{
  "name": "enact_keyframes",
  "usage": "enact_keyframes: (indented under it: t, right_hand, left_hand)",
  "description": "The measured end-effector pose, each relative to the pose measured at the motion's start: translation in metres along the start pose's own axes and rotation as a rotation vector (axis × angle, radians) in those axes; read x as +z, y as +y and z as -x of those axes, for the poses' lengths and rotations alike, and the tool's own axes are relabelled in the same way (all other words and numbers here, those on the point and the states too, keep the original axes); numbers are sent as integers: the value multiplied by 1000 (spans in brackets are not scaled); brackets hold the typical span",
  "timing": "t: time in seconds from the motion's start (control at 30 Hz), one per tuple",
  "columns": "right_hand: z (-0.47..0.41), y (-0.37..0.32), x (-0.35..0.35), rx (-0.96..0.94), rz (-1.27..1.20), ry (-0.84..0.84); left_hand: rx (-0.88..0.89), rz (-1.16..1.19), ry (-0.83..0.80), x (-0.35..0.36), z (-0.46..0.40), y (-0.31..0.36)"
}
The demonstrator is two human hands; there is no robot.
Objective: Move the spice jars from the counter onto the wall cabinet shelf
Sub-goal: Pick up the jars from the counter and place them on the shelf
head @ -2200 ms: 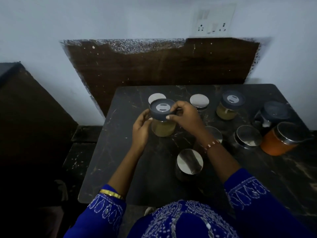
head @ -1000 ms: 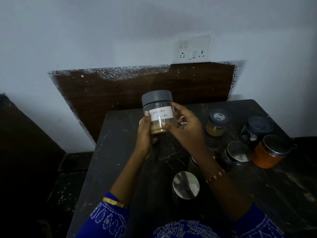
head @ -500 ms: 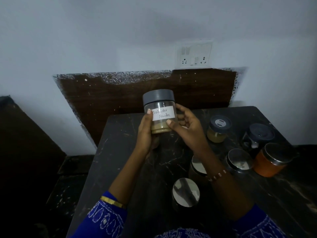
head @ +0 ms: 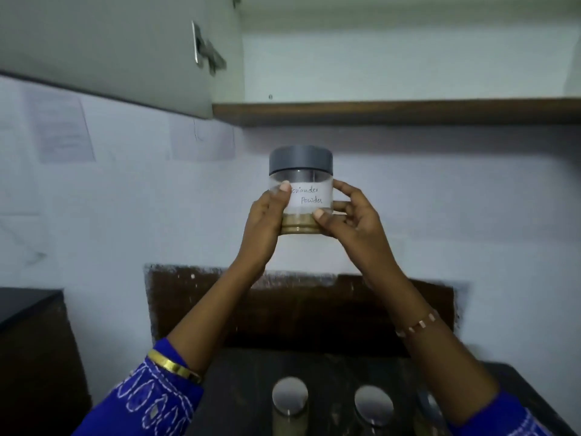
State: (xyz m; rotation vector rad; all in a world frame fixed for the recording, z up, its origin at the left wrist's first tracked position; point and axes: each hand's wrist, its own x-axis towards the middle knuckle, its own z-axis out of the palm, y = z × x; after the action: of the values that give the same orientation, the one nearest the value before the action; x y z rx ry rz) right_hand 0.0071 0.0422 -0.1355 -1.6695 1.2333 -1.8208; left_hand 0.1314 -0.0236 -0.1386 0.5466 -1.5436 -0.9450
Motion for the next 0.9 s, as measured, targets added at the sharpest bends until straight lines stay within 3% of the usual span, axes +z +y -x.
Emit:
enact_keyframes:
  t: [0.2,0.4,0.63,0.9]
  right_hand:
    - [-70,-56,6,-158,-26,16]
    - [-134,-82,21,-197,-9,42]
    - [-193,-90,46,-265,186,72]
    - [-251,-64,71,-243,440,29]
  left_hand:
    - [168,-33,107,-17,-67,65]
    - [203,-82,134,-29,-125,100]
    - [202,-101,133,-42,-191,101]
    - [151,-309,177,-63,-246,72]
